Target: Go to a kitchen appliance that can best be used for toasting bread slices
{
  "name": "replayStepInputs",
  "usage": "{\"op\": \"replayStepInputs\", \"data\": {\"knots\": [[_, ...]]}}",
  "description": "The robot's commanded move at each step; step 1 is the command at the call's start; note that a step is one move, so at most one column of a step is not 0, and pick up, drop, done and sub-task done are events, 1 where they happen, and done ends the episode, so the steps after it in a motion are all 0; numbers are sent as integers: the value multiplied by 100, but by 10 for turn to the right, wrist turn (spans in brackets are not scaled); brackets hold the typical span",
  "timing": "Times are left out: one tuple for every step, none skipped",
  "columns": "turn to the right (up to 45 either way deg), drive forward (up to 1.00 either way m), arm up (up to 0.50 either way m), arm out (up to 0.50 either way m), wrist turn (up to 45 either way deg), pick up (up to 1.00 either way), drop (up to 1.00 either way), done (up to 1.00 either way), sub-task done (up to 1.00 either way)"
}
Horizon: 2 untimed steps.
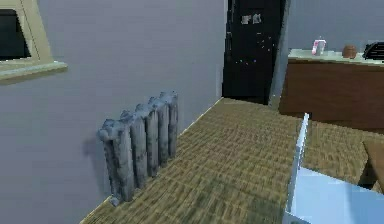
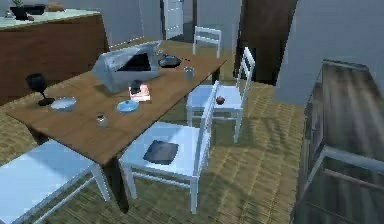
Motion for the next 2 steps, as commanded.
{"op": "replayStepInputs", "data": {"knots": [[0,90,0,0,0,0,0,0,0],[270,0,0,0,0,0,0,0,0]]}}
